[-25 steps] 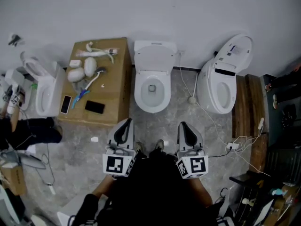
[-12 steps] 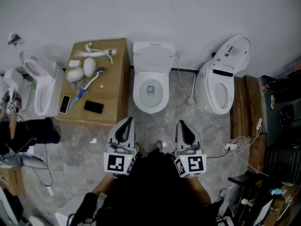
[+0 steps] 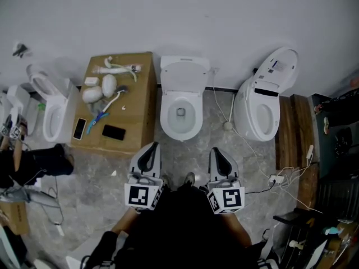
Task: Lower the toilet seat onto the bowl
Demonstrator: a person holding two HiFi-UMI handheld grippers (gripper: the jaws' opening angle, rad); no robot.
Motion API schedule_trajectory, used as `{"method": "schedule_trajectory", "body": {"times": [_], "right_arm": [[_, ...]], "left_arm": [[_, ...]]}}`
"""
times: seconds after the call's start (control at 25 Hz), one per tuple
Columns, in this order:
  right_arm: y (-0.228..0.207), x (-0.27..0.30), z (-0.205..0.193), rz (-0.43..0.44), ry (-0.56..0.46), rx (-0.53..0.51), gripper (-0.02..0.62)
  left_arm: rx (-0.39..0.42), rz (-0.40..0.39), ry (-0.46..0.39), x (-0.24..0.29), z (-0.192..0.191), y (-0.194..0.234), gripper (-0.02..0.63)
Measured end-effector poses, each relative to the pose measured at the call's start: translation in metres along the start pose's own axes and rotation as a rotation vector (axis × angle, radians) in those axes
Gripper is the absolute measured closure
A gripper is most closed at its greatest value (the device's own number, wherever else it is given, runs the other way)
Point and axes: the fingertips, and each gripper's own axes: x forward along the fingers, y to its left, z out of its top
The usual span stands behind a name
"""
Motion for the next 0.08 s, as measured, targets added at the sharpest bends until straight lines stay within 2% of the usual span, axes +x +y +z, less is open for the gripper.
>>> {"method": "schedule_trajectory", "body": {"times": [0.08], "right_arm": [[0.0009, 0.0000, 0.0011, 0.003, -0.001, -0.005, 0.574]], "left_arm": [[-0.002, 0.007, -0.001, -0.0006, 0.0009, 0.0024, 0.581]]}}
